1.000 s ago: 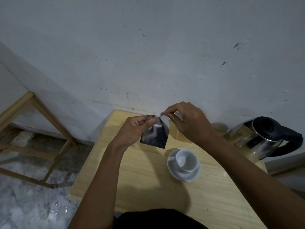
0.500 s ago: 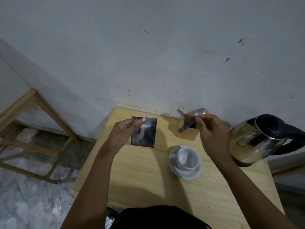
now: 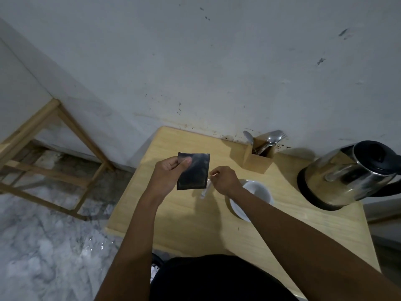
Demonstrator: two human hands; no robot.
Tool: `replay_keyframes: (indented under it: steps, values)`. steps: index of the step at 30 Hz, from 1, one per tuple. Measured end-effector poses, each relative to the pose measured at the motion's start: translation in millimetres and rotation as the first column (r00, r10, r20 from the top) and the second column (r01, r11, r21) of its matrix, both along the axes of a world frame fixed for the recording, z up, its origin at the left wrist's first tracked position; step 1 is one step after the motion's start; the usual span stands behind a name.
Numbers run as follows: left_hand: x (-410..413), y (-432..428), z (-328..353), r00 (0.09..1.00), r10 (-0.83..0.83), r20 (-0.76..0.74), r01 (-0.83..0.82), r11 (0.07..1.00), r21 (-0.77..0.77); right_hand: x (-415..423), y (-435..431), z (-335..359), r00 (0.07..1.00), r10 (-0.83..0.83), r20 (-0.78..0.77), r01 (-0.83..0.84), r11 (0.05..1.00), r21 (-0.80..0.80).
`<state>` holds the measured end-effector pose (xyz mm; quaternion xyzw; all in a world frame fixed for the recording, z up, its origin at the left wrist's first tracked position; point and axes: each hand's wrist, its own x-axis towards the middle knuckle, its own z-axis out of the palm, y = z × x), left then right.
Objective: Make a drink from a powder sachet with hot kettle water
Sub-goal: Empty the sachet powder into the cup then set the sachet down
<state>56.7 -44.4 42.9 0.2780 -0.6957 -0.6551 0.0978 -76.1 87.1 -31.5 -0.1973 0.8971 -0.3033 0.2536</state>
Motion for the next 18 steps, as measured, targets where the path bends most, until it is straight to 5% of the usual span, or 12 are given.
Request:
replay_keyframes:
  steps: [5,9,12,14,18]
  values:
    - [8,4,-5,0.999,0.044,0.018,-0.044,0.999,0.022,-10,-2,-20,0.994,0.109,-0.011,-0.107,0.984,0.141]
    - [9,7,-6,0.998,0.063,0.006,-0.063,0.997,0.033,-10,5,3,0.996,-0.076,-0.045,0.071,0.993,-0.096]
    - [6,10,-5,0.998,0.063,-0.004,-0.063,0.997,0.044,3,20,39,0.955,-0.203,0.218,0.271,0.897,-0.349]
    - [2,13,-4,0.999,0.051,-0.013,-0.05,0.996,0.075,16,37,59,0.902,-0.069,0.426,0.282,0.842,-0.46]
    - [-11,28,2,0.999,0.009,-0.054,0.001,0.985,0.171,34,67,61,0.918,0.106,0.382,0.12,0.844,-0.522]
